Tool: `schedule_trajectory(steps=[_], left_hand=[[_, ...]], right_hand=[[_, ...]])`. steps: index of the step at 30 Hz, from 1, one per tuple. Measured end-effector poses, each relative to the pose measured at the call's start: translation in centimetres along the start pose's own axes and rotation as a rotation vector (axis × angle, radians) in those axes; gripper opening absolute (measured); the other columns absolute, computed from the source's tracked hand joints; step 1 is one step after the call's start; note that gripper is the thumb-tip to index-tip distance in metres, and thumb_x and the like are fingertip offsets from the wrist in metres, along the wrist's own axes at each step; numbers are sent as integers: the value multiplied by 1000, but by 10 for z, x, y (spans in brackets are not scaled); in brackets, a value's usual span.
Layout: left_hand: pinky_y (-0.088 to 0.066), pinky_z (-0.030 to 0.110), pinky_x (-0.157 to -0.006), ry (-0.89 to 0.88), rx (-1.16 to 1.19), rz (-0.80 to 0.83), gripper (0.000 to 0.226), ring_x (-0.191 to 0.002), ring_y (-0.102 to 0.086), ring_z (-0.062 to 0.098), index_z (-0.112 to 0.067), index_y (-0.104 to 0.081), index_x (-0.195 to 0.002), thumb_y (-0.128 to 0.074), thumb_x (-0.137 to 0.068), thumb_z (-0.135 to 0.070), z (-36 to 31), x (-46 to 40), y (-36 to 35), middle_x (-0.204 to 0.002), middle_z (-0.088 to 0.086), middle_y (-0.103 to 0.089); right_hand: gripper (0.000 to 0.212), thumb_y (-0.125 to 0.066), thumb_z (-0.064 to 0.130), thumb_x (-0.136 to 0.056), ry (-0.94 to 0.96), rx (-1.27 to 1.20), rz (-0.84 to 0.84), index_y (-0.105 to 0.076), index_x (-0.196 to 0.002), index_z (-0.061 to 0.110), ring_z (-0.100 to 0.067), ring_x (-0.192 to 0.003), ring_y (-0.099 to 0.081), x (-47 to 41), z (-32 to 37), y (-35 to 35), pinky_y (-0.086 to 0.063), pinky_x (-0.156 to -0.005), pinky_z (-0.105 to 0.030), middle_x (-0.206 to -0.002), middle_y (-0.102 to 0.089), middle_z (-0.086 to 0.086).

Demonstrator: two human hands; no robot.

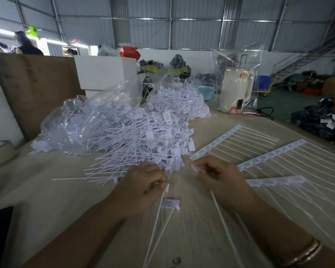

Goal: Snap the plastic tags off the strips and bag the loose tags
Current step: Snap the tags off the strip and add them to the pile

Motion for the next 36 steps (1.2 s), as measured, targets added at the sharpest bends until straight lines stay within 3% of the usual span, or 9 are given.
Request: schedule_trajectory(steps=[2,8,13,20,24,27,30,34,36], left_hand=[[-39,33,-80,32,-145,-34,27,-84,-51,7,-19,-70,-81,-48,-85,-36,1,-2,0,-83,-12,-59],[-40,27,-69,122,178,-72,45,-71,-52,6,-15,-66,-72,-40,-83,-50,-11,-7,-11,-69,-4,-59],[-35,16,-61,178,242,-112,32,-69,-52,10,-7,-61,-65,-51,-83,-32,-2,-7,-9,-65,3,-60],[-37,26,-64,102,288,-37,39,-64,-48,13,-8,-60,-67,-54,-92,-38,-4,-6,-11,-66,9,-55],[-37,30,-67,-34,156,-74,44,-67,-46,14,0,-57,-66,-46,-87,-38,-13,-11,-1,-66,6,-53],[-37,28,-67,-86,149,-95,37,-67,-45,10,-5,-56,-66,-44,-89,-31,-18,-14,3,-65,0,-52],[-34,23,-67,-95,167,-69,35,-66,-42,7,-7,-53,-64,-42,-89,-28,-10,-7,7,-64,-2,-50],[-39,34,-77,34,-168,-68,34,-82,-46,5,-18,-64,-81,-37,-87,-37,1,-3,6,-83,-15,-54],[-40,35,-82,75,-182,-118,37,-89,-50,8,-20,-67,-92,-36,-86,-40,-5,-6,6,-92,-12,-58]], right_hand=[[16,-67,22,-83,84,121,62,-64,-96,30,-3,-73,-57,1,8,-14,-45,-67,-19,-81,-62,15],[31,-70,21,-80,221,87,171,-55,-106,15,-10,-90,-60,5,31,-38,-49,-78,-35,-97,-64,3],[30,-62,37,-79,224,287,196,-59,-106,23,-5,-88,-59,1,18,-18,-42,-92,-38,-96,-64,13],[22,-59,42,-87,283,350,139,-70,-100,29,-4,-72,-59,0,18,-18,-31,-63,-3,-88,-70,13],[20,-53,34,-92,248,215,134,-65,-77,30,-4,-60,-56,1,16,-17,-35,-57,-9,-58,-57,16],[21,-50,35,-93,160,63,115,-64,-78,38,-1,-60,-58,-3,14,-12,-43,-58,-14,-62,-61,16],[23,-52,25,-93,-21,-218,-101,-69,-83,37,-7,-59,-60,-8,-4,18,-50,-60,-21,-66,-64,8],[10,-56,39,-86,36,166,65,-63,-93,43,4,-70,-58,-3,-9,9,-46,-65,-20,-82,-63,20],[15,-61,39,-84,127,247,120,-64,-99,37,5,-69,-55,-2,1,-9,-44,-66,-20,-85,-63,20]])
Point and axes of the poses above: each hand's wrist, its own x-axis away from the middle knuckle, its own y-axis out of the back of the hand, z = x × y, the point moved 5 cm from there along -x, towards the middle knuckle
